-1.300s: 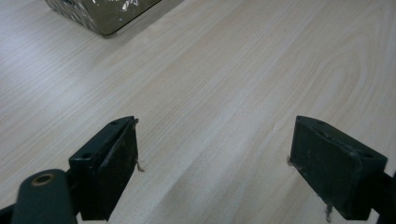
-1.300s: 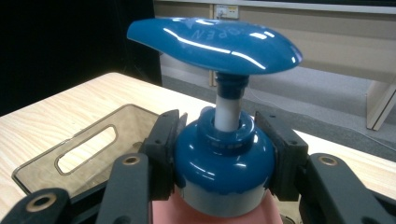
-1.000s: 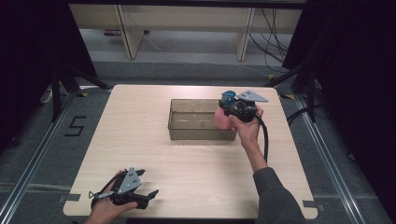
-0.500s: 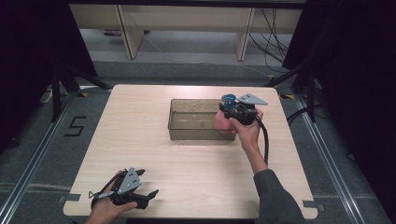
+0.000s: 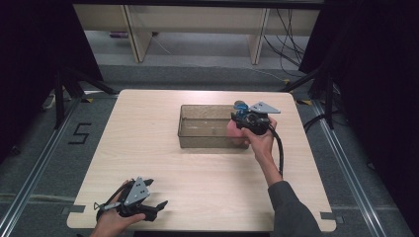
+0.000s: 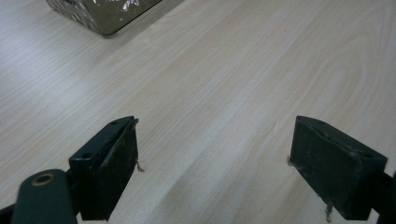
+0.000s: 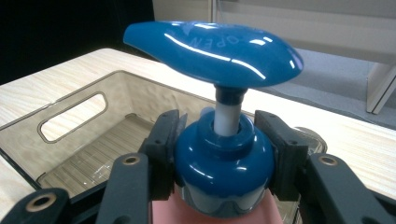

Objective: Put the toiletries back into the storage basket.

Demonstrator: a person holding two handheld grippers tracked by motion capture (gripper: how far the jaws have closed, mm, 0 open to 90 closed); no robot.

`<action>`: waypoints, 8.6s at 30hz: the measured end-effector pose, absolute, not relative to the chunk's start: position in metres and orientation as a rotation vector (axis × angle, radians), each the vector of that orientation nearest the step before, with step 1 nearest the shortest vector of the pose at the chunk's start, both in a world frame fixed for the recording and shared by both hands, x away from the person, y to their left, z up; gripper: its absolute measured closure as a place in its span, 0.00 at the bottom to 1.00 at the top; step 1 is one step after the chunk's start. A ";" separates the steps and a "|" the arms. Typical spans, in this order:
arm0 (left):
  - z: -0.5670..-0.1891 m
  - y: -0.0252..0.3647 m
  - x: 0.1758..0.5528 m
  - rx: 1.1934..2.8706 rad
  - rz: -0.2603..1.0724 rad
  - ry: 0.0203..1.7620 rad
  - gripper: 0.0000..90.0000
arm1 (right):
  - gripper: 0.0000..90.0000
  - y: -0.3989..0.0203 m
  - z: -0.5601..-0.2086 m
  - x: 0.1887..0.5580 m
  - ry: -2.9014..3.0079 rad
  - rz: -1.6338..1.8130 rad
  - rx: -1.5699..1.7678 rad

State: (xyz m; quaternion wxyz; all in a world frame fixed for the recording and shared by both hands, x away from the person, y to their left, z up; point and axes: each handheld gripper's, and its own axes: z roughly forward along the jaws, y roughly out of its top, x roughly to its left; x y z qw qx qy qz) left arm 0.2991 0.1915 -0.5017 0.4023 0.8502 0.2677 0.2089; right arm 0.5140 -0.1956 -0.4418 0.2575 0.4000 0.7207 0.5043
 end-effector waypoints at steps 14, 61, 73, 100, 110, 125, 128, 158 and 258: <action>-0.501 0.192 0.298 2.153 0.530 0.683 0.16 | 0.59 -0.196 -0.449 0.514 1.980 1.356 1.075; -0.500 0.192 0.298 2.145 0.533 0.676 0.16 | 0.24 -0.208 -0.432 0.483 1.896 1.496 1.186; -0.500 0.192 0.298 2.146 0.523 0.671 0.16 | 0.23 -0.217 -0.427 0.474 1.891 1.492 1.158; -0.500 0.193 0.298 2.140 0.527 0.676 0.17 | 0.23 -0.221 -0.424 0.454 1.898 1.501 1.151; -0.499 0.193 0.298 2.142 0.525 0.671 0.16 | 0.23 -0.223 -0.424 0.443 1.896 1.530 1.137; -0.500 0.192 0.298 2.139 0.524 0.674 0.17 | 0.23 -0.224 -0.424 0.428 1.928 1.524 1.127; -0.501 0.191 0.298 2.113 0.517 0.691 0.16 | 0.23 -0.224 -0.424 0.426 1.920 1.531 1.120; -0.500 0.191 0.298 2.111 0.518 0.692 0.16 | 0.23 -0.226 -0.431 0.404 1.945 1.551 1.145; -0.499 0.193 0.297 2.141 0.542 0.674 0.16 | 0.17 -0.260 -0.464 0.305 2.029 1.534 1.140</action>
